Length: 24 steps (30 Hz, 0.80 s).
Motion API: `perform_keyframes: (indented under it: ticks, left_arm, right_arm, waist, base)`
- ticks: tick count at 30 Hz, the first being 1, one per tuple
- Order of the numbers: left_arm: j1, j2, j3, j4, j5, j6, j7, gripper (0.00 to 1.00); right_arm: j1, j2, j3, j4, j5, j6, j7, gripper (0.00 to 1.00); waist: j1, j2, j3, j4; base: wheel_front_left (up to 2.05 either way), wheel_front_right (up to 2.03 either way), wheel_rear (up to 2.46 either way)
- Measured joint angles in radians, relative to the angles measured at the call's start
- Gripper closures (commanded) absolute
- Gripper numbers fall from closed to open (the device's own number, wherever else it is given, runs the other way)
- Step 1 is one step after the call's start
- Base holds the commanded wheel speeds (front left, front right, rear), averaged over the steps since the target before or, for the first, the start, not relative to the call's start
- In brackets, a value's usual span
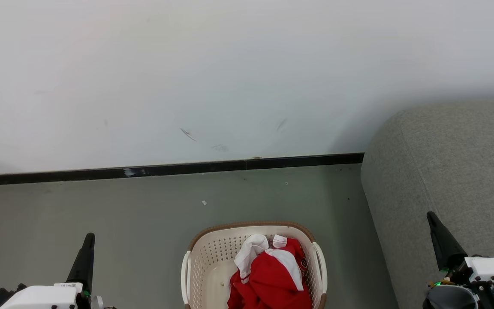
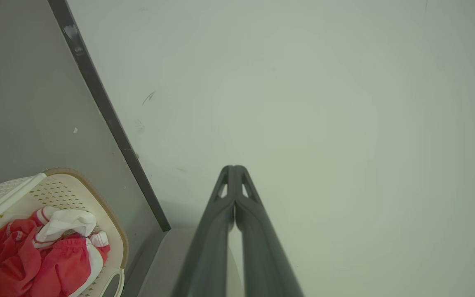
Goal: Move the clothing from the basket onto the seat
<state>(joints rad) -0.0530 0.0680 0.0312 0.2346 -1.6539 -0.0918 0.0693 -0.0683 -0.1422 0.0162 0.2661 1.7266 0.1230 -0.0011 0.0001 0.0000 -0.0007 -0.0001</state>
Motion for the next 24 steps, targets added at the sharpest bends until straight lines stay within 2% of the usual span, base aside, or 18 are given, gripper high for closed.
perform_keyframes:
  ticks: [24]
  left_arm:
    - [0.000,0.000,0.001,0.000,0.000,0.000,0.000,1.00]
  right_arm:
    - [0.000,0.000,0.001,0.000,0.000,0.000,0.000,1.00]
  waist:
    - [0.0000,0.0000,0.000,0.000]
  base:
    - [0.00,0.00,0.00]
